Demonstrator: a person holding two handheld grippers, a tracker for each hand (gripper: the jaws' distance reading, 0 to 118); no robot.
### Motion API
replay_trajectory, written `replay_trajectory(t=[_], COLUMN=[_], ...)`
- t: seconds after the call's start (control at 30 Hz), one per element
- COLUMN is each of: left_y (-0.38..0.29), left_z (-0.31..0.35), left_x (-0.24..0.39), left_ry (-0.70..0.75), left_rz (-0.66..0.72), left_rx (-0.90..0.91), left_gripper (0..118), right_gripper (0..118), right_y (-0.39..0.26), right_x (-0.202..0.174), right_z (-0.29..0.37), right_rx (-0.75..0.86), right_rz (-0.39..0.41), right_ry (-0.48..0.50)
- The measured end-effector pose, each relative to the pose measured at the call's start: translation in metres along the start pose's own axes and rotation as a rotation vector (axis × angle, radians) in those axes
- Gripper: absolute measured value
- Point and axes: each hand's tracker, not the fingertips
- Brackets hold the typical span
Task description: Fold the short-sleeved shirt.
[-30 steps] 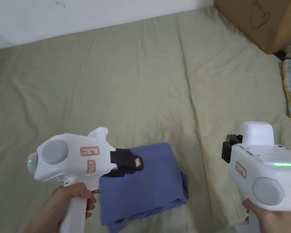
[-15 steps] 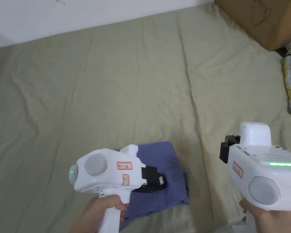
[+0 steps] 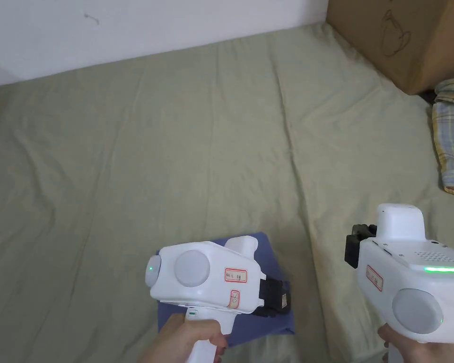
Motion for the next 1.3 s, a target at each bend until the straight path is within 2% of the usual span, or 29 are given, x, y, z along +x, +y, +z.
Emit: replay_trajectory(t=[0.17, 0.27, 0.33, 0.47, 0.57, 0.6, 0.7, 0.8, 0.83, 0.87, 0.97, 1.0, 1.07, 1.2, 1.3], left_y=[-0.010, -0.024, -0.038, -0.076, -0.103, -0.108, -0.124, -0.130, -0.131, -0.131, -0.126, -0.124, -0.117, -0.092, -0.077], left_z=[0.055, 0.086, 0.106, 0.137, 0.150, 0.151, 0.154, 0.151, 0.149, 0.147, 0.140, 0.136, 0.129, 0.104, 0.083], left_x=[-0.026, -0.060, -0.089, -0.142, -0.161, -0.163, -0.173, -0.185, -0.191, -0.197, -0.204, -0.204, -0.207, -0.214, -0.214], left_ry=[-0.167, -0.170, -0.139, -0.187, -0.151, -0.144, -0.147, -0.192, -0.207, -0.214, -0.189, -0.186, -0.194, -0.293, -0.340], left_rz=[0.065, 0.133, 0.212, 0.421, 0.454, 0.457, 0.475, 0.498, 0.510, 0.519, 0.529, 0.528, 0.535, 0.550, 0.539], left_rx=[0.124, 0.212, 0.273, 0.379, 0.416, 0.415, 0.434, 0.449, 0.436, 0.431, 0.422, 0.419, 0.420, 0.381, 0.369], left_gripper=[4, 4, 4, 4, 4, 4, 4, 6, 11, 22, 36, 58, 79, 95, 101], right_gripper=[1, 1, 1, 1, 1, 1, 1, 1, 1, 1, 1, 1, 1, 1, 1], right_y=[0.009, 0.016, 0.020, 0.022, 0.014, 0.008, -0.012, -0.030, -0.032, -0.031, -0.025, -0.025, -0.026, -0.028, -0.026], right_x=[-0.020, -0.041, -0.058, -0.098, -0.126, -0.134, -0.161, -0.168, -0.168, -0.168, -0.168, -0.169, -0.170, -0.173, -0.170], right_z=[0.004, 0.008, 0.010, 0.005, -0.016, -0.023, -0.044, -0.062, -0.065, -0.065, -0.065, -0.066, -0.066, -0.064, -0.065], right_rx=[-0.001, -0.008, -0.020, -0.095, -0.268, -0.288, -0.391, -0.495, -0.477, -0.477, -0.482, -0.485, -0.485, -0.481, -0.486], right_rz=[0.052, 0.102, 0.123, 0.192, 0.146, 0.167, 0.335, 0.332, 0.325, 0.321, 0.314, 0.319, 0.326, 0.348, 0.343], right_ry=[0.054, 0.128, 0.193, 0.329, 0.438, 0.444, 0.347, 0.334, 0.333, 0.330, 0.329, 0.327, 0.321, 0.310, 0.316])
